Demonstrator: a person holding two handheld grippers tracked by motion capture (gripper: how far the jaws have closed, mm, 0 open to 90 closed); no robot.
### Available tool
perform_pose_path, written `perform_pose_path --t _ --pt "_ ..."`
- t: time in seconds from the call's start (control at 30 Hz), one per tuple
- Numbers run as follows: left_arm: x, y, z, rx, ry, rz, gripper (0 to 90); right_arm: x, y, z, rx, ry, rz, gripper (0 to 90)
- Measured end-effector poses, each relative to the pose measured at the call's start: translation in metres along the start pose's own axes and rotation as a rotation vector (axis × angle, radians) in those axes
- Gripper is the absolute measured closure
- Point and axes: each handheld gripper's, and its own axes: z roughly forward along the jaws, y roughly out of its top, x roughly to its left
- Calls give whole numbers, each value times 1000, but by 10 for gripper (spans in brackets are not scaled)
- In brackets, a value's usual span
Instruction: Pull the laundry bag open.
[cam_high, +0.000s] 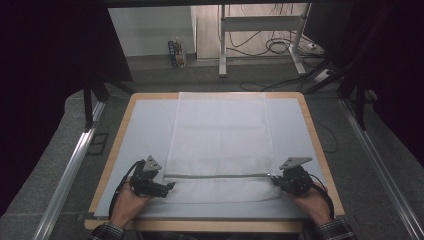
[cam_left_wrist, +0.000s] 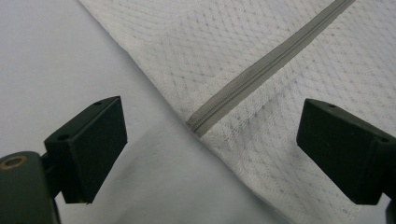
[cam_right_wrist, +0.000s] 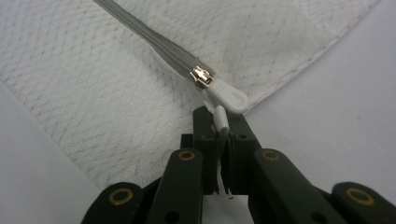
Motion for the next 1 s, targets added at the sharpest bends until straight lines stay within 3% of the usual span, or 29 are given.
perform_pose_path --t 0.3,0.53,0.67,1.0 --pt "-2 5 -1 -35 -19 -25 80 1 2 -7 -36 -5 -34 853" --pt "-12 26 4 -83 -125 -27 48 3 4 -10 -43 -16 -66 852" --pt "-22 45 12 -99 -160 5 69 4 5 -10 -47 -23 -95 851" --pt "-52 96 44 -124 -231 97 88 6 5 -12 -62 -29 -108 850"
